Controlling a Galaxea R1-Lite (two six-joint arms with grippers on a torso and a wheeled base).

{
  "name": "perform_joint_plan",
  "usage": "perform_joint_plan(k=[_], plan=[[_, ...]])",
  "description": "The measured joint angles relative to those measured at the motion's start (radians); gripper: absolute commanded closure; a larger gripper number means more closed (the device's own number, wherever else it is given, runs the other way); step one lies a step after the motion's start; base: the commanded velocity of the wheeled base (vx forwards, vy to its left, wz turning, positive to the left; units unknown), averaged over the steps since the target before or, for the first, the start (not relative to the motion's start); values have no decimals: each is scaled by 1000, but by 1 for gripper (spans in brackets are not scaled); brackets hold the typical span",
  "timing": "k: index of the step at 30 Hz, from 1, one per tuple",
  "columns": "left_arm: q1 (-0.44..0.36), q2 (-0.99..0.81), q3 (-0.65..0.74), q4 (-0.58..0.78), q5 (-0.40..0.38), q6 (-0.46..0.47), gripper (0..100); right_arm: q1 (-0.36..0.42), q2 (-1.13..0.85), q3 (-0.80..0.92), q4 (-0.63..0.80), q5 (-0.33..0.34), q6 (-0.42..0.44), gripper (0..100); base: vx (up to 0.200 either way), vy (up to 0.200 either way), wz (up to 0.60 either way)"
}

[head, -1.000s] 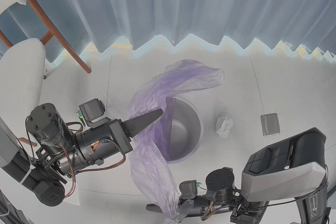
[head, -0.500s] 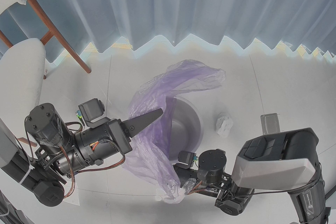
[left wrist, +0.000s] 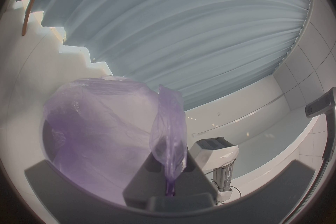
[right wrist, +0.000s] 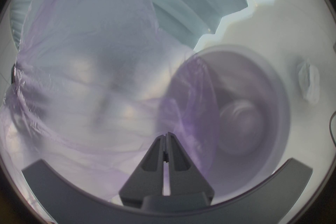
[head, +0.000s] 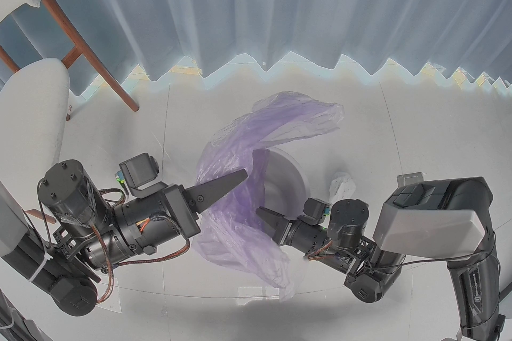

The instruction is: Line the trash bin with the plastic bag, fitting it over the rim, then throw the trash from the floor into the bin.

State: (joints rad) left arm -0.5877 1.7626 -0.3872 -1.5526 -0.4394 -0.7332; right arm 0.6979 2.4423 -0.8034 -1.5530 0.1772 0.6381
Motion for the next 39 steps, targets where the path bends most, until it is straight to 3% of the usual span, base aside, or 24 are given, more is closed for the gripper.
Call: perform_joint_plan(k=[4, 13, 19, 25, 32, 39], plan=[[-3, 21, 10, 0, 1, -2, 100, -44, -8, 6, 0, -14, -67, 100, 0, 0, 0], [-9, 46, 10, 0, 1, -3, 100, -74, -71, 144, -1, 7, -71, 100, 0, 0, 0], [-11, 38, 1, 0, 1, -3, 100, 21, -64, 311, -1, 35, -70, 100, 0, 0, 0], [-13, 26, -3, 0, 1, -3, 100, 138, 23, 344, 0, 35, -68, 100, 0, 0, 0], [-18, 16, -5, 0, 1, -3, 100, 226, 90, 249, 0, 33, 3, 100, 0, 0, 0], [-28, 1, -2, 0, 1, -6, 100, 256, 135, 68, 1, -6, 106, 100, 0, 0, 0]])
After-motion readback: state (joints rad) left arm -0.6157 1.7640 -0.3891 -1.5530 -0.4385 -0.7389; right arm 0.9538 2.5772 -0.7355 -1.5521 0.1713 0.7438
